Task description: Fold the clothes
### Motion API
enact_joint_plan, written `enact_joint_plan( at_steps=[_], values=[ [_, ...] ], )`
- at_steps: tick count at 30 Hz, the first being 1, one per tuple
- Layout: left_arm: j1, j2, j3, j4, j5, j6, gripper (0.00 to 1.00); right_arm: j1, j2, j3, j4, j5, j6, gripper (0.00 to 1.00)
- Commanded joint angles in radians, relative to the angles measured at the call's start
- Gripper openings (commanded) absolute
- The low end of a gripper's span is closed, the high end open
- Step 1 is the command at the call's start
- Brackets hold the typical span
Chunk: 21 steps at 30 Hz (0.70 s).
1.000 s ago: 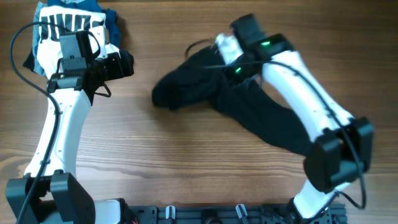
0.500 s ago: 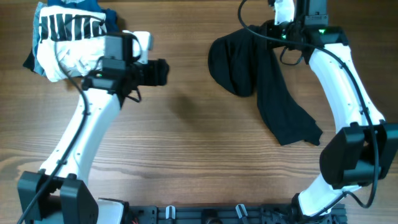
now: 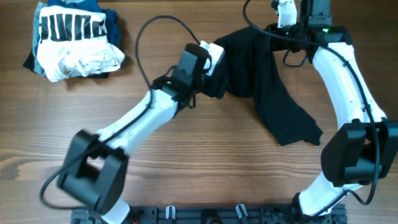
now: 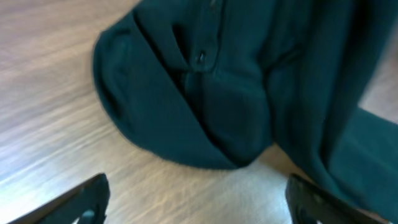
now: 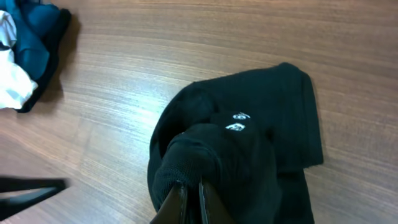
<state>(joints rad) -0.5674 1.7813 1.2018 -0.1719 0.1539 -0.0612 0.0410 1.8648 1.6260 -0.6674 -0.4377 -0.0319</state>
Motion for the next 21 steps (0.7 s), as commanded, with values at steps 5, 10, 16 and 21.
enact_joint_plan(
  at_steps=[5, 10, 16, 21],
  values=[
    [-0.084, 0.148, 0.010, 0.205, 0.021, -0.029, 1.00, -0.076, 0.015, 0.011, 0.000, -0.110, 0.009, 0.04],
    [-0.143, 0.215, 0.010, 0.295, 0.018, -0.031, 1.00, -0.091, 0.015, 0.011, 0.000, -0.111, 0.009, 0.04],
    [-0.147, 0.285, 0.010, 0.457, -0.034, -0.063, 0.96, -0.110, 0.015, 0.011, 0.002, -0.140, 0.007, 0.04],
    [-0.147, 0.365, 0.032, 0.531, -0.092, -0.064, 0.91, -0.112, 0.015, 0.011, 0.002, -0.140, 0.006, 0.04]
  ],
)
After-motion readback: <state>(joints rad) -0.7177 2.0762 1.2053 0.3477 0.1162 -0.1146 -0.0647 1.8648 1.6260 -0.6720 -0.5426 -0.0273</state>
